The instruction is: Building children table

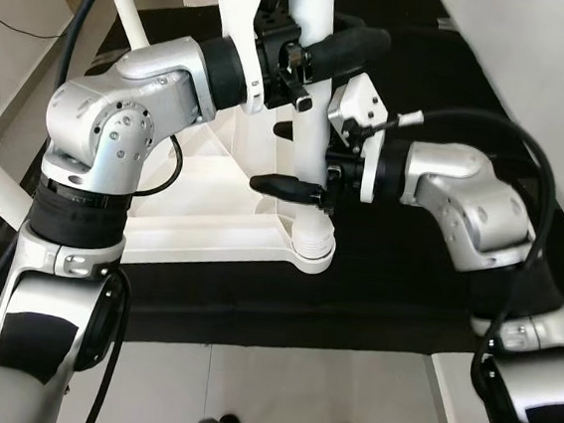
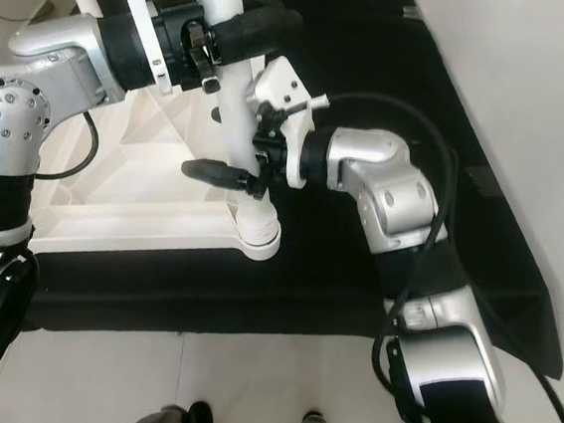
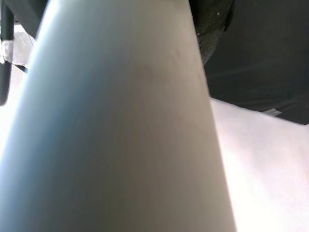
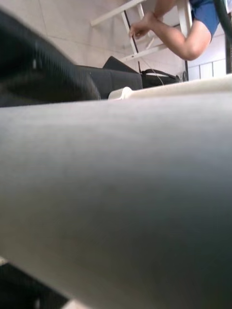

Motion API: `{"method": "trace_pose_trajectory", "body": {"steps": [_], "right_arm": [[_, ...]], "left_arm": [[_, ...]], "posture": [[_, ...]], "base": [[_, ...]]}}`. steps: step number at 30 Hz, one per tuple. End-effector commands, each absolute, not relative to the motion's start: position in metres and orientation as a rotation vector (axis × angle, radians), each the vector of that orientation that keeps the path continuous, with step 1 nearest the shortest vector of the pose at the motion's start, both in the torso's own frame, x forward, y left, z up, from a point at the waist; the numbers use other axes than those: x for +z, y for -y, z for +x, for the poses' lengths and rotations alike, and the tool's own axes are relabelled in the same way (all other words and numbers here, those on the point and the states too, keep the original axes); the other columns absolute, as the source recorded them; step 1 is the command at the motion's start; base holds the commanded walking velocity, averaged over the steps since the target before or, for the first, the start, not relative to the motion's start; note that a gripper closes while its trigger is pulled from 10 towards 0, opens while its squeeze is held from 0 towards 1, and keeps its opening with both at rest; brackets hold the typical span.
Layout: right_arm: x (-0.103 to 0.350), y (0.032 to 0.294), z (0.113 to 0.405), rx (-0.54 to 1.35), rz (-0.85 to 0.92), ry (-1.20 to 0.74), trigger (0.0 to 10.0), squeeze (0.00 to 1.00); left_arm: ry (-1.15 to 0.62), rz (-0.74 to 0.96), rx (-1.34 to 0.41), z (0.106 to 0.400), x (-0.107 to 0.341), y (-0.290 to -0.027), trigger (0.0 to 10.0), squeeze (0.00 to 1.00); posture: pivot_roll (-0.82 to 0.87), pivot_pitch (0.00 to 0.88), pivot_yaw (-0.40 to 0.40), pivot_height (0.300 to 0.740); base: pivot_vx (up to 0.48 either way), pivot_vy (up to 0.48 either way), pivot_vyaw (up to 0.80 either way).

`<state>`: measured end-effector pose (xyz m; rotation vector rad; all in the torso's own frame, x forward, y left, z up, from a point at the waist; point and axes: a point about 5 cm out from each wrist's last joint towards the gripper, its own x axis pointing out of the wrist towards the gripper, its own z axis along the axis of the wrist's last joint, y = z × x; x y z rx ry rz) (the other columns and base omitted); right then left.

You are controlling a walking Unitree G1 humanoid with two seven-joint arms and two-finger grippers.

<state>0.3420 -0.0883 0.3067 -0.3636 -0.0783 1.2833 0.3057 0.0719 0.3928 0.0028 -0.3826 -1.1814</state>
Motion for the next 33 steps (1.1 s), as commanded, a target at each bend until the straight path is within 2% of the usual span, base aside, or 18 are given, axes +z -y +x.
{"method": "trace_pose_trajectory", "body": {"steps": [1,12,19,20,22,23,30,32,33], "right_arm": [[0.294,0.052,0.336,1.441,-0.43,0.021,0.0,0.0],[0.289,0.054,0.341,1.484,-0.454,-0.025,0.0,0.0],[0.286,0.058,0.346,1.417,-0.397,-0.01,0.0,0.0],[0.284,0.06,0.346,1.401,-0.382,-0.005,0.0,0.0],[0.284,0.06,0.346,1.401,-0.382,-0.005,0.0,0.0],[0.282,0.062,0.346,1.392,-0.368,-0.005,0.0,0.0],[0.274,0.073,0.344,1.378,-0.318,-0.007,0.0,0.0],[0.274,0.08,0.345,1.378,-0.285,0.011,0.0,0.0],[0.274,0.08,0.345,1.378,-0.285,0.011,0.0,0.0]], "left_arm": [[0.431,0.067,-1.353,0.29,0.396,-0.041,0.0,0.0],[0.437,0.132,-1.371,0.293,0.396,-0.031,0.0,0.0],[0.451,0.163,-1.366,0.295,0.396,-0.025,0.0,0.0],[0.454,0.158,-1.36,0.295,0.396,-0.025,2.8,0.41],[0.454,0.158,-1.36,0.295,0.396,-0.025,2.8,0.41],[0.451,0.147,-1.353,0.296,0.395,-0.025,10.0,1.0],[0.467,0.067,-1.281,0.304,0.397,-0.036,10.0,1.0],[0.496,-0.01,-1.222,0.308,0.405,-0.062,10.0,1.0],[0.496,-0.01,-1.222,0.308,0.405,-0.062,10.0,1.0]], "posture": [[-0.08,0.216,0.101,0.74],[-0.09,0.223,0.1,0.74],[-0.09,0.228,0.102,0.74],[-0.09,0.231,0.107,0.74],[-0.09,0.231,0.107,0.74],[-0.09,0.232,0.109,0.74],[-0.09,0.241,0.112,0.74],[-0.08,0.249,0.108,0.74],[-0.08,0.249,0.108,0.74]], "base": [[0.0,0.0,0.0],[0.0,0.0,0.0],[0.0,0.0,0.0],[0.0,0.0,0.0],[0.0,0.0,0.0],[0.0,0.0,0.0],[0.0,0.0,0.0],[0.0,0.0,0.0],[0.0,0.0,0.0]]}}
